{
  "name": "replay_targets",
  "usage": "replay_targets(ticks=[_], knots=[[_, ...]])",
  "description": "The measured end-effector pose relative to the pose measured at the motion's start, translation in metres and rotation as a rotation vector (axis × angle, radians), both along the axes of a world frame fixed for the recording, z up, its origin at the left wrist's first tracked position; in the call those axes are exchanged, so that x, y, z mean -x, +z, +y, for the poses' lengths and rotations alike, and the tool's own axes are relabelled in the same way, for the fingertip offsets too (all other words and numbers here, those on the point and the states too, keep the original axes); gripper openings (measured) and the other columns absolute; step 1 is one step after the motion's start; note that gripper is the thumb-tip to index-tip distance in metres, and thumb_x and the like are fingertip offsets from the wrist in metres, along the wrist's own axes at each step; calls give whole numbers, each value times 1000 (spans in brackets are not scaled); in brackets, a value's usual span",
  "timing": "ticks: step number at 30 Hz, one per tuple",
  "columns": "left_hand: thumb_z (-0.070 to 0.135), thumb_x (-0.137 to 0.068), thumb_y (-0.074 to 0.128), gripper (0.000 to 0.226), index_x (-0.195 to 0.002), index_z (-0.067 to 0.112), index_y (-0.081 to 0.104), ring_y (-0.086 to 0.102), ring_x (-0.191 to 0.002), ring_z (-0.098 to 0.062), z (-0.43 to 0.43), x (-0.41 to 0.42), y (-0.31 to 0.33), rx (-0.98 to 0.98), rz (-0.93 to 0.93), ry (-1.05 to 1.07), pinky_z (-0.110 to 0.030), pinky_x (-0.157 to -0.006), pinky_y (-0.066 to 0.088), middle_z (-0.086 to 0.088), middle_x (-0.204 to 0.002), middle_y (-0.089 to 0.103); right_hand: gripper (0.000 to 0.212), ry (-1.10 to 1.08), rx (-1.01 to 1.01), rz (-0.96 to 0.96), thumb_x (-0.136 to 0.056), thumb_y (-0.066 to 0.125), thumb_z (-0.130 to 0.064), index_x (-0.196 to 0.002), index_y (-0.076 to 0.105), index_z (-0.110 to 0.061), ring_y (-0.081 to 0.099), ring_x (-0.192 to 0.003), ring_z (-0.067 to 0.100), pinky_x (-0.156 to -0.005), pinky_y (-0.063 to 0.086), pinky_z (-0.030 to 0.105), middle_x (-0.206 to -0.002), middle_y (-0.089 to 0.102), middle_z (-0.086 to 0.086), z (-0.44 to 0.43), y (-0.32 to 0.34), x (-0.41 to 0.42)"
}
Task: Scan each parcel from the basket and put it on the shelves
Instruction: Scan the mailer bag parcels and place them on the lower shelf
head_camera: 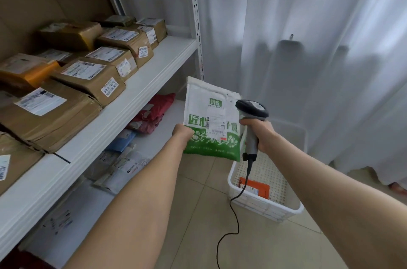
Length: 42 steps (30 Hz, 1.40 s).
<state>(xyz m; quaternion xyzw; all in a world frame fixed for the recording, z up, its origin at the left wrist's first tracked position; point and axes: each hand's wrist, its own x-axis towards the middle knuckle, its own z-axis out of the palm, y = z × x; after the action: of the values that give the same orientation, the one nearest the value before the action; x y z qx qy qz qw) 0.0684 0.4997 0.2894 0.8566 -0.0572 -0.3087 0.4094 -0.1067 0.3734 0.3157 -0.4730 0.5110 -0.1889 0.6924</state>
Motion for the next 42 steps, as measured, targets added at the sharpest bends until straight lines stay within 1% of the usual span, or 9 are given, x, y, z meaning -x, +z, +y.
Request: replay_targets(ticks=[4, 10, 16, 26, 30, 32, 35, 38, 42], knots=[[11, -92, 51, 30, -120, 13, 59, 58, -108, -30, 18, -24, 2, -466, -453, -262, -34, -79, 42, -10, -120, 62, 17, 52, 19, 41, -78, 74, -7, -87, 60, -11, 58, -81, 27, -88, 52, 48, -92, 60, 11, 4, -4, -20], [20, -95, 46, 29, -120, 20, 59, 54, -115, -28, 20, -54, 12, -636, -636, -410, -43, -98, 33, -6, -120, 62, 21, 31, 23, 37, -79, 74, -6, -81, 55, -16, 55, -74, 23, -79, 55, 46, -85, 56, 6, 11, -6, -47], [17, -88, 53, 21, -105, 22, 65, 52, -107, -23, 20, -64, 14, -764, -765, -532, -44, -95, 30, -1, -102, 65, 19, 15, -12, -62, -80, 74, -5, -86, 60, -16, 65, -74, 18, -63, 56, 32, -84, 65, 4, 15, -11, -62], [18, -87, 56, 22, -99, 31, 70, 48, -117, -21, 6, -70, 13, -710, -989, -719, -58, -115, -1, 6, -97, 65, 14, 265, 69, 234, -81, 66, 7, -84, 59, -5, 62, -64, 21, -55, 54, 28, -81, 62, 12, 27, -23, -85], [25, -89, 60, 27, -114, 31, 65, 40, -128, -23, 4, -73, 10, -520, -1056, -641, -59, -116, 0, -1, -126, 55, 13, 213, 95, 346, -77, 62, 6, -75, 57, -6, 55, -58, 20, -54, 48, 28, -69, 60, 10, 30, -35, -91], [24, -86, 66, 63, -142, 30, 39, 23, -142, -28, 3, -69, 4, -385, -975, -444, -57, -116, 12, -10, -151, 30, 15, 161, 42, 342, -78, 61, 6, -71, 55, -6, 52, -54, 18, -53, 47, 26, -64, 57, 9, 28, -40, -93], [30, -83, 71, 95, -153, 22, 6, 24, -141, -33, 10, -57, -17, -194, -461, 15, -48, -109, 34, -15, -156, 14, 14, 83, -87, 311, -82, 61, 2, -73, 54, -7, 51, -54, 18, -62, 49, 29, -61, 55, 8, 23, -44, -98], [39, -80, 74, 99, -150, 7, 11, 34, -135, -37, 21, -48, -51, 1, 156, 340, -48, -110, 35, -21, -148, 29, 17, 43, -167, 288, -81, 61, 2, -69, 52, -6, 52, -53, 18, -60, 47, 29, -57, 54, 7, 15, -48, -106], [48, -82, 69, 84, -145, 8, 30, 41, -132, -34, 34, -40, -92, 71, 474, 383, -44, -110, 34, -16, -146, 42, 18, 53, -253, 251, -80, 57, 4, -66, 51, -5, 52, -57, 20, -65, 48, 31, -61, 53, 7, 2, -65, -125]])
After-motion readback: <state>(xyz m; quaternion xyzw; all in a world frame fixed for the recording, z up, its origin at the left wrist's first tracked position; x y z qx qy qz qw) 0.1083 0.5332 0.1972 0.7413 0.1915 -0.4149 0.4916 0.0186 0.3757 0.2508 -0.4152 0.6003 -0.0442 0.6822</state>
